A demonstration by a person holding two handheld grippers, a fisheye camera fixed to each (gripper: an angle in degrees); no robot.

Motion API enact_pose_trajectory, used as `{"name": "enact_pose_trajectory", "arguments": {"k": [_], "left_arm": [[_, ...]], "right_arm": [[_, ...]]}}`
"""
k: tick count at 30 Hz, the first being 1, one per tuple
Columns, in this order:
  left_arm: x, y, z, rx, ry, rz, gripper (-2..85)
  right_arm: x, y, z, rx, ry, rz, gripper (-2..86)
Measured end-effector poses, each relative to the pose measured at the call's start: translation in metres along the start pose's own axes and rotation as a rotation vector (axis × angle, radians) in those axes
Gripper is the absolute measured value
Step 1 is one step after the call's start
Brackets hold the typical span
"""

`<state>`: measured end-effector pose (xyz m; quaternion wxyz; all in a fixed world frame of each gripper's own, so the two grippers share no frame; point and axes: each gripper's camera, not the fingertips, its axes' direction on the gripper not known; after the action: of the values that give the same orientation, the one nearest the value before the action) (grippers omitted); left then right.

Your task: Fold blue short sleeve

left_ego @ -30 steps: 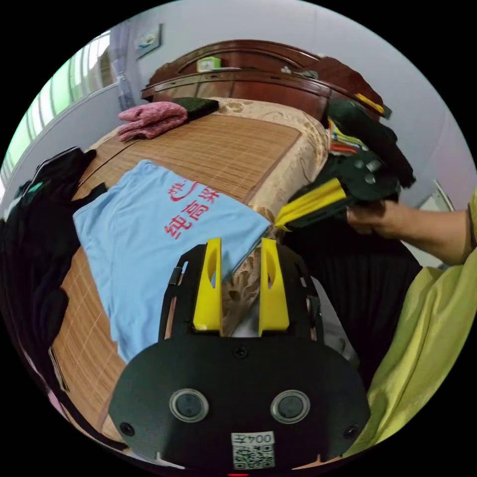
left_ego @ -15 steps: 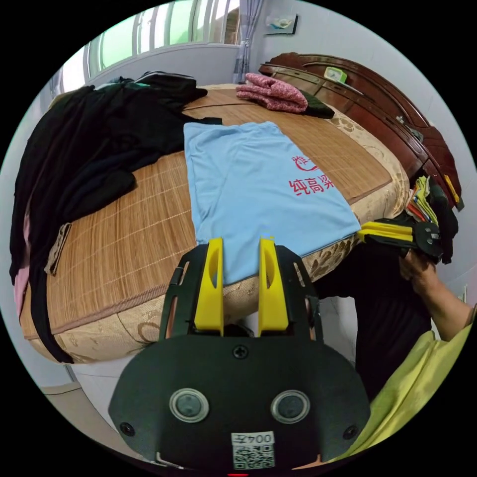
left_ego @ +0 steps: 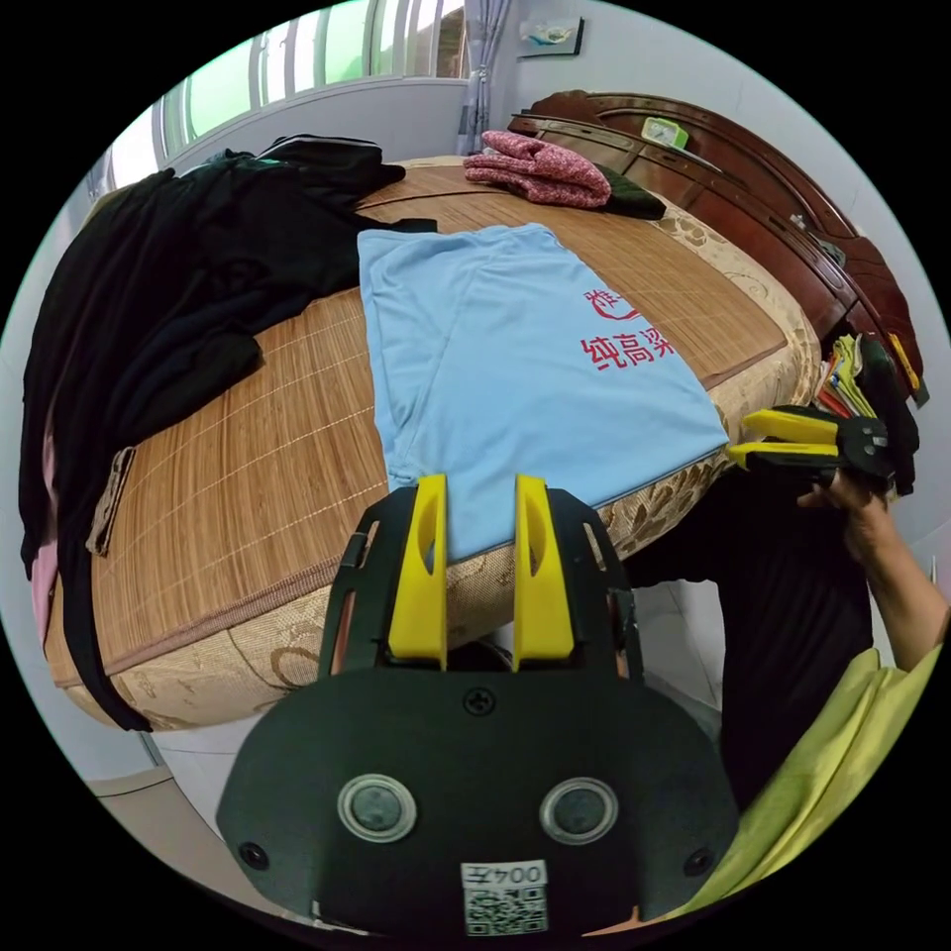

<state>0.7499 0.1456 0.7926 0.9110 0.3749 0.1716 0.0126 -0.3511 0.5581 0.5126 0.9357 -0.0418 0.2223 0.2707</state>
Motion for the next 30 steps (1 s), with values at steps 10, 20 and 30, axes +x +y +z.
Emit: {"name": "enact_pose_trajectory", "arguments": {"k": [10,20,30], "left_arm": [[-0.018,0.033,-0.042,0.072,-0.138,0.029,6.4],[-0.057,0.056,-0.038,0.089,0.128,0.087,10.3],[-0.041,0.03,-0.023,-0.007,0.113,0.146,8.4]], "right_arm": [[0.007,-0.048,-0.013,0.041,-0.167,-0.097,6.7],[0.028,-0.064,0.034,-0.114,-0.124,-0.099,6.4],[0.093,-0.057,0.043,-0.13,-0.266,0.013,6.1]]}}
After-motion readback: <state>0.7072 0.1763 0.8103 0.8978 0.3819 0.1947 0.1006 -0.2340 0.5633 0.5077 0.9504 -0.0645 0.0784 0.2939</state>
